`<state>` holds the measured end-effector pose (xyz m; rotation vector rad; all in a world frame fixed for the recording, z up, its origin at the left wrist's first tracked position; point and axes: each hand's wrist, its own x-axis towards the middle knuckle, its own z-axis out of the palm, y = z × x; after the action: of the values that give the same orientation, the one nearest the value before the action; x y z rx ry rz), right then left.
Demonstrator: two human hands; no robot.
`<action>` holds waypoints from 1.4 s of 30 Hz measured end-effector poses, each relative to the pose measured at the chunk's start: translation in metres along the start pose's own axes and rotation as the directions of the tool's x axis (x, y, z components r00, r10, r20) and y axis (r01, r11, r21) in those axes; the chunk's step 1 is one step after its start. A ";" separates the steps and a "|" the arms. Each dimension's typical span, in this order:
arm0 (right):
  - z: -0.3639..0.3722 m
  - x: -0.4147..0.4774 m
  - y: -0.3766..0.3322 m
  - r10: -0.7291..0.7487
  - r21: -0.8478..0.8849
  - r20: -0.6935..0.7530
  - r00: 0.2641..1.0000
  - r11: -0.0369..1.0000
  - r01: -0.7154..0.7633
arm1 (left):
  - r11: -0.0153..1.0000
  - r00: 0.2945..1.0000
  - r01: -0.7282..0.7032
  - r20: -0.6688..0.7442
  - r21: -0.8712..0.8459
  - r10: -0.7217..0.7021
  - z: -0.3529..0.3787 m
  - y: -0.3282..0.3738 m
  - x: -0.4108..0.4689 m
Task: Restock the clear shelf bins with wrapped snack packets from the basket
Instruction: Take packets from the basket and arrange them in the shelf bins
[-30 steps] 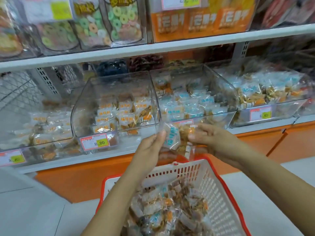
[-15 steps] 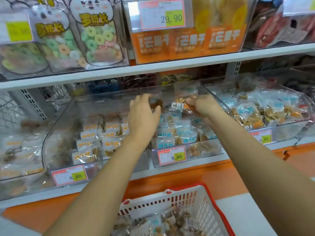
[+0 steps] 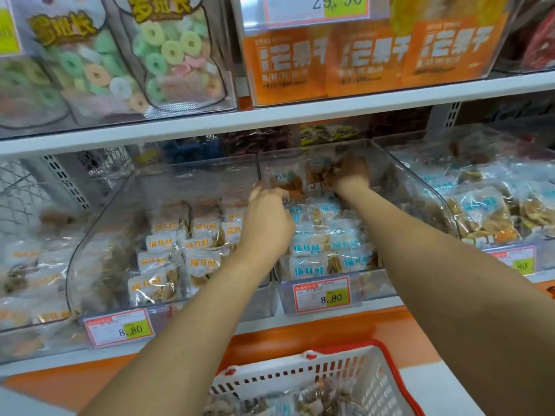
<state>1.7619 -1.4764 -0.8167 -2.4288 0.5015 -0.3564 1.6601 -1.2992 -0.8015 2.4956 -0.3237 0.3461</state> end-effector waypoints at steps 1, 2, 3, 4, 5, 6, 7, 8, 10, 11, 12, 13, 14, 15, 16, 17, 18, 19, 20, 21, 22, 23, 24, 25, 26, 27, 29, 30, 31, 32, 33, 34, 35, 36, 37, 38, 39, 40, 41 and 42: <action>-0.001 -0.004 0.000 -0.003 0.079 0.007 1.000 0.997 0.002 | 1.000 1.000 0.009 -0.009 -0.007 -0.009 0.000 0.001 0.000; -0.002 -0.007 0.000 -0.014 0.153 -0.006 1.000 0.988 0.015 | 1.000 1.000 0.022 -0.017 -0.018 -0.023 0.001 0.001 0.000; -0.005 -0.012 0.000 -0.028 0.209 -0.039 0.999 0.977 0.035 | 0.999 0.999 0.035 -0.028 -0.032 -0.036 0.001 0.001 0.000; -0.009 -0.020 -0.002 -0.038 0.234 -0.082 0.996 0.971 0.057 | 0.998 0.998 0.042 -0.043 -0.051 -0.044 0.001 0.001 0.000; -0.014 -0.029 -0.005 -0.055 0.240 -0.113 0.992 0.967 0.081 | 0.997 0.997 0.035 -0.066 -0.068 -0.039 0.000 0.000 -0.001; -0.021 -0.040 -0.008 -0.079 0.229 -0.118 0.990 0.968 0.105 | 0.997 0.995 0.014 -0.094 -0.079 -0.021 -0.001 0.001 -0.003; -0.027 -0.051 -0.009 -0.109 0.210 -0.113 0.988 0.969 0.131 | 0.996 0.992 -0.023 -0.128 -0.089 0.011 -0.002 0.000 -0.006; -0.033 -0.066 -0.009 -0.152 0.180 -0.116 0.981 0.969 0.172 | 0.992 0.986 -0.065 -0.158 -0.108 0.048 -0.003 0.000 -0.013; -0.046 -0.110 -0.009 -0.254 0.143 -0.117 0.960 0.952 0.270 | 0.971 0.970 -0.171 -0.203 -0.170 0.136 -0.005 -0.001 -0.035; -0.050 -0.134 -0.006 -0.314 0.130 -0.108 0.943 0.936 0.327 | 0.953 0.959 -0.219 -0.228 -0.208 0.171 -0.007 -0.003 -0.051; -0.051 -0.160 -0.001 -0.362 0.116 -0.085 0.928 0.921 0.371 | 0.934 0.945 -0.260 -0.262 -0.245 0.194 -0.009 -0.004 -0.070; -0.049 -0.187 0.005 -0.396 0.108 -0.056 0.916 0.910 0.400 | 0.914 0.931 -0.292 -0.302 -0.281 0.205 -0.011 -0.006 -0.090; -0.046 -0.211 0.013 -0.422 0.086 -0.014 0.906 0.903 0.422 | 0.896 0.920 -0.315 -0.334 -0.314 0.206 -0.013 -0.010 -0.110; -0.039 -0.232 0.023 -0.438 0.060 0.042 0.898 0.898 0.436 | 0.885 0.919 -0.316 -0.342 -0.343 0.195 -0.014 -0.016 -0.129; -0.031 -0.250 0.032 -0.432 0.033 0.110 0.895 0.902 0.431 | 0.882 0.933 -0.290 -0.315 -0.371 0.174 -0.013 -0.024 -0.147; -0.018 -0.263 0.044 -0.417 0.007 0.181 0.890 0.906 0.423 | 0.891 0.957 -0.234 -0.253 -0.389 0.142 -0.010 -0.034 -0.163; -0.005 -0.275 0.056 -0.388 -0.025 0.263 0.883 0.912 0.409 | 0.909 0.982 -0.156 -0.163 -0.386 0.099 -0.005 -0.047 -0.178; 0.010 -0.282 0.069 -0.348 -0.055 0.351 0.869 0.919 0.390 | 0.932 0.997 -0.066 -0.057 -0.357 0.048 0.003 -0.062 -0.192; 0.025 -0.288 0.081 -0.282 -0.095 0.428 0.859 0.931 0.353 | 0.951 0.998 0.033 0.054 -0.307 -0.017 0.012 -0.078 -0.205; 0.040 -0.292 0.094 -0.212 -0.133 0.475 0.854 0.942 0.309 | 0.965 0.983 0.130 0.158 -0.227 -0.095 0.021 -0.093 -0.216; 0.056 -0.297 0.107 -0.153 -0.155 0.502 0.851 0.953 0.262 | 0.971 0.951 0.211 0.251 -0.110 -0.179 0.031 -0.110 -0.227; 0.072 -0.300 0.119 -0.118 -0.152 0.530 0.840 0.961 0.230 | 0.964 0.909 0.264 0.330 0.016 -0.255 0.039 -0.125 -0.238; 0.086 -0.304 0.130 -0.101 -0.137 0.566 0.818 0.967 0.214 | 0.949 0.860 0.290 0.403 0.123 -0.315 0.047 -0.140 -0.249; 0.098 -0.307 0.139 -0.092 -0.139 0.601 0.794 0.966 0.217 | 0.933 0.808 0.295 0.468 0.206 -0.358 0.054 -0.153 -0.262; 0.109 -0.309 0.146 -0.086 -0.166 0.628 0.773 0.956 0.241 | 0.919 0.763 0.288 0.515 0.269 -0.390 0.058 -0.165 -0.275; 0.119 -0.311 0.153 -0.086 -0.208 0.643 0.761 0.937 0.281 | 0.907 0.730 0.298 0.542 0.298 -0.417 0.060 -0.174 -0.288; 0.132 -0.314 0.163 -0.086 -0.309 0.642 0.762 0.880 0.360 | 0.900 0.722 0.308 0.540 0.307 -0.431 0.063 -0.190 -0.309; 0.135 -0.315 0.165 -0.073 -0.365 0.628 0.774 0.852 0.376 | 0.910 0.733 0.290 0.542 0.297 -0.411 0.065 -0.197 -0.315; 0.137 -0.316 0.167 -0.055 -0.420 0.610 0.791 0.823 0.381 | 0.920 0.743 0.271 0.546 0.281 -0.386 0.066 -0.202 -0.319; 0.138 -0.316 0.170 -0.045 -0.467 0.598 0.800 0.792 0.393 | 0.925 0.749 0.278 0.544 0.260 -0.378 0.067 -0.206 -0.320; 0.139 -0.318 0.172 -0.046 -0.494 0.588 0.808 0.770 0.403 | 0.922 0.748 0.310 0.538 0.234 -0.388 0.065 -0.205 -0.319; 0.140 -0.319 0.175 -0.053 -0.503 0.583 0.811 0.760 0.411 | 0.911 0.739 0.348 0.534 0.221 -0.412 0.063 -0.202 -0.317; 0.142 -0.321 0.180 -0.056 -0.489 0.579 0.813 0.774 0.402 | 0.897 0.726 0.386 0.529 0.217 -0.440 0.062 -0.199 -0.315; 0.142 -0.322 0.184 -0.057 -0.459 0.583 0.810 0.800 0.386 | 0.881 0.707 0.417 0.529 0.224 -0.469 0.060 -0.197 -0.312; 0.140 -0.324 0.187 -0.046 -0.409 0.595 0.803 0.843 0.350 | 0.869 0.688 0.440 0.538 0.225 -0.487 0.060 -0.196 -0.309; 0.138 -0.325 0.189 -0.027 -0.354 0.616 0.787 0.883 0.307 | 0.860 0.673 0.457 0.545 0.227 -0.501 0.059 -0.195 -0.308; 0.133 -0.326 0.188 -0.022 -0.322 0.636 0.771 0.901 0.291 | 0.851 0.657 0.475 0.553 0.225 -0.513 0.058 -0.194 -0.306; 0.129 -0.326 0.187 -0.044 -0.313 0.644 0.764 0.896 0.315 | 0.842 0.637 0.495 0.568 0.217 -0.521 0.056 -0.193 -0.304; 0.123 -0.325 0.183 -0.078 -0.321 0.641 0.763 0.877 0.359 | 0.835 0.628 0.518 0.580 0.186 -0.519 0.054 -0.191 -0.302; 0.116 -0.324 0.177 -0.128 -0.315 0.624 0.771 0.862 0.397 | 0.821 0.622 0.553 0.588 0.139 -0.518 0.051 -0.188 -0.300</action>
<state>1.4683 -1.4043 -1.0590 -2.8599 -0.0702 0.4534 1.4459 -1.1344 -1.0357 2.4342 0.1920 -0.7249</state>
